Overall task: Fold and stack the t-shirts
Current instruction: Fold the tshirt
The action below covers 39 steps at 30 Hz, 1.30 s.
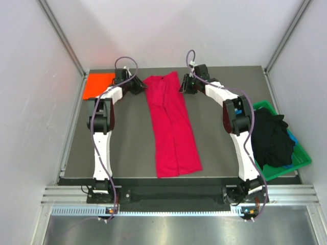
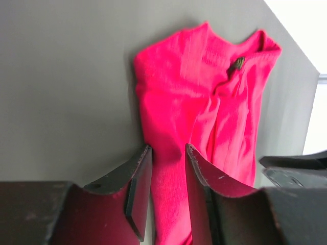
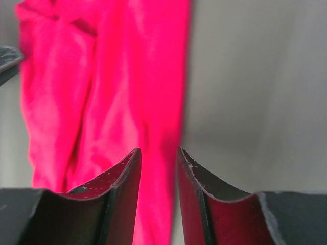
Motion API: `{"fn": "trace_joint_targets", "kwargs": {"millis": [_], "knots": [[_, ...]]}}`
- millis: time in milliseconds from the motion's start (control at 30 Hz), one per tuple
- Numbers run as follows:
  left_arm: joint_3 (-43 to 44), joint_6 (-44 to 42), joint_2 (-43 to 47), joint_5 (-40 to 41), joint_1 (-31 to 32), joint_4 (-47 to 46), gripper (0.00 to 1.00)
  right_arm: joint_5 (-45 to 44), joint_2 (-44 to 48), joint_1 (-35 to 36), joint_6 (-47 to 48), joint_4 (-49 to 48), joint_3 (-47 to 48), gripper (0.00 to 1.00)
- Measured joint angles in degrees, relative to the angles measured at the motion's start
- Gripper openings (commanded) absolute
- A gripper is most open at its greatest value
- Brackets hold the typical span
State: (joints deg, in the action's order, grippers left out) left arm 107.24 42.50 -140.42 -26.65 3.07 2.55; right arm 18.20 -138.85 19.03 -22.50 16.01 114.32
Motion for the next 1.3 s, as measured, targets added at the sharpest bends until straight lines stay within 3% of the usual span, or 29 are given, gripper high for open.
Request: {"fn": "trace_joint_targets", "kwargs": {"millis": [100, 233, 400, 533, 633, 667, 900, 1067, 1200, 1300], "knots": [[3.3, 0.87, -2.43, 0.35, 0.11, -0.46, 0.33, 0.33, -2.99, -1.2, -2.29, -2.67, 0.94, 0.34], [7.72, 1.99, -5.81, 0.52, 0.35, -1.27, 0.13, 0.76, -4.59, -2.25, -4.46, -6.1, 2.19, 0.33], [13.7, 4.17, -10.32, 0.11, 0.5, -2.58, 0.0, 0.96, -6.29, -2.45, -7.48, -8.74, 3.56, 0.32], [18.43, 6.12, -13.92, 0.02, 0.85, -4.61, 0.0, 1.42, -7.85, -2.45, -10.67, -11.74, 4.28, 0.29], [20.74, 7.48, -15.91, 0.02, 1.03, -6.36, 0.0, 0.61, -9.03, -2.45, -12.33, -13.25, 5.2, 0.11], [21.22, 7.87, -16.5, 0.04, 1.09, -7.19, 0.0, -0.22, -9.38, -2.47, -13.09, -13.42, 5.46, 0.0], [22.62, 9.68, -18.03, 1.22, 1.51, -9.84, 0.0, -5.73, -9.73, -3.13, -17.73, -14.99, 5.46, 0.0], [23.39, 10.49, -18.56, 1.73, 1.64, -10.19, 0.22, -7.21, -9.94, -5.07, -20.11, -17.33, 5.44, 0.22], [22.53, 10.97, -18.14, 0.55, 1.64, -10.82, 0.29, -5.25, -9.94, -7.02, -20.72, -19.78, 4.9, 0.29], [17.29, 8.55, -13.44, 2.45, 1.66, -8.28, 0.33, -3.28, -8.39, -8.02, -20.59, -20.52, 1.27, 0.33]]}}
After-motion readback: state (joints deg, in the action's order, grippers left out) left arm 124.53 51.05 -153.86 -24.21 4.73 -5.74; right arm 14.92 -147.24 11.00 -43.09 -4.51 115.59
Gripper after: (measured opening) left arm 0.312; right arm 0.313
